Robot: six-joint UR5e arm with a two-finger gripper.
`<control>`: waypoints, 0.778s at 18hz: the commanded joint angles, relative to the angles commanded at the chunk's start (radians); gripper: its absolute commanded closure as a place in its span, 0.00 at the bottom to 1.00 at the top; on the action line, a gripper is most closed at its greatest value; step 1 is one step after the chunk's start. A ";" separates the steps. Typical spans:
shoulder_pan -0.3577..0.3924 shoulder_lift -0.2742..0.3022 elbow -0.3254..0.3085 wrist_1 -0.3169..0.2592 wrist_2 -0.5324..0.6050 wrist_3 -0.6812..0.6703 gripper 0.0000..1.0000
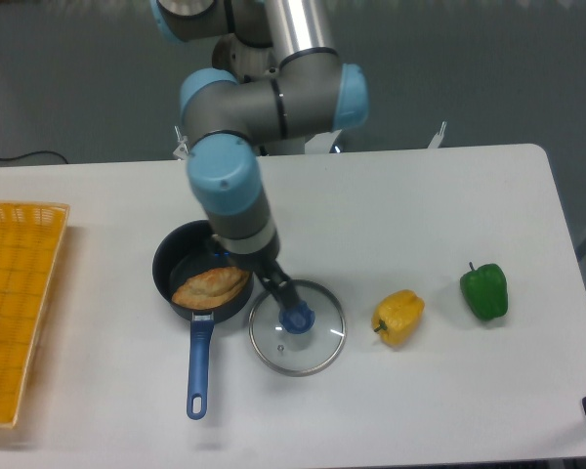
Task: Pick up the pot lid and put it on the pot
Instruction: 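Move the gripper up and over the glass lid's blue knob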
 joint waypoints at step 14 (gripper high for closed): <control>0.063 -0.003 -0.046 0.037 -0.084 -0.066 0.00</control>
